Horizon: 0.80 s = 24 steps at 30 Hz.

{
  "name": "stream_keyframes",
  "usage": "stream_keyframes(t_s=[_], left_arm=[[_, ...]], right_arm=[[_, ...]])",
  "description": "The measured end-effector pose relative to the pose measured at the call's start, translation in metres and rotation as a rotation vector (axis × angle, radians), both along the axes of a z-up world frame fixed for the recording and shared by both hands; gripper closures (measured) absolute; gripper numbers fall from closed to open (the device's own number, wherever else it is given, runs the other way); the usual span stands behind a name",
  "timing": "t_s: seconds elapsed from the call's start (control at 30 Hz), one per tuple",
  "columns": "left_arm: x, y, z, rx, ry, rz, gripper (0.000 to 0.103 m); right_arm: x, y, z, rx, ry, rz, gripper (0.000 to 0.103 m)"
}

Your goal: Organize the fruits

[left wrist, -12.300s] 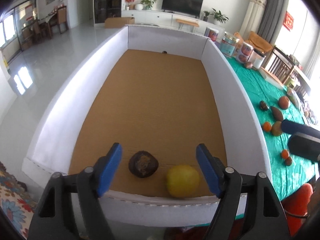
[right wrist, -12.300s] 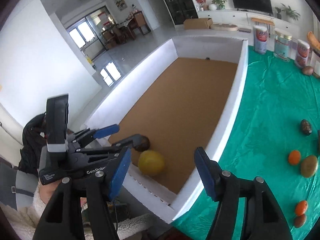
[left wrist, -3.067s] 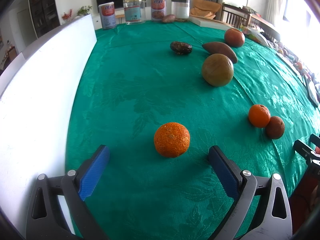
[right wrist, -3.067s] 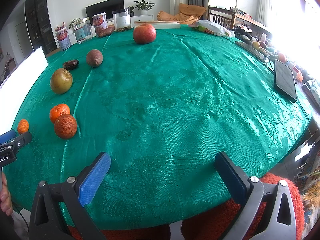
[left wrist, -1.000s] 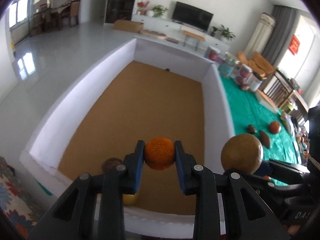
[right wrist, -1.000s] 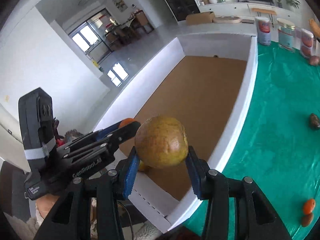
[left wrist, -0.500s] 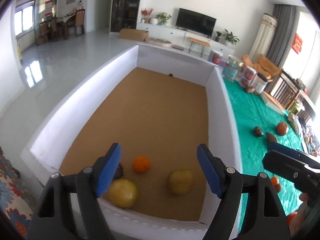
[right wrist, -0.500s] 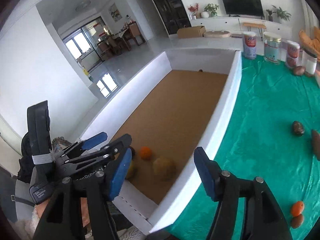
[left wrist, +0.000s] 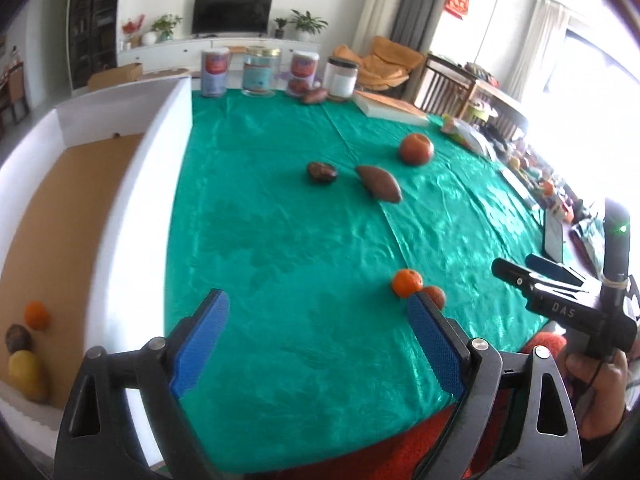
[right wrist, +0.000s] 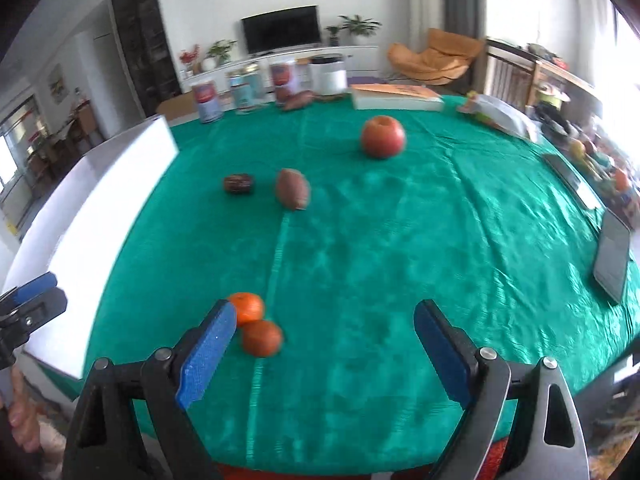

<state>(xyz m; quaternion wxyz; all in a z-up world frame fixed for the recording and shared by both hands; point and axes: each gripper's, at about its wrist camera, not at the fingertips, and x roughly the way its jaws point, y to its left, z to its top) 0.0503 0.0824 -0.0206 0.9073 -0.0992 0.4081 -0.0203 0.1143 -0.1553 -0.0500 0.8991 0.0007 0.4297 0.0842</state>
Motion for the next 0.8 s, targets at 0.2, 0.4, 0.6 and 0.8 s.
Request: stream_keyframes(t_s=[0.2,0.4,0.6,0.8], left_arm=[[0.028,-0.018,-0.039,0.137,0.041,0.005,0.011],[0.049,0.0,-0.069,0.158,0.077,0.079,0.011],[0.053,0.008,-0.087,0.184,0.099,0.119,0.01],[0.055,0.01,-0.088,0.178,0.118,0.127,0.001]], right_arm=[[0.007,-0.04,-0.037,0.028,0.006,-0.112,0.013],[0.015,-0.048,-0.047,0.049,0.01,-0.14,0.012],[0.015,-0.045,-0.056,0.029,0.032,-0.14,0.012],[0.015,-0.04,-0.062,-0.005,0.042,-0.135,0.011]])
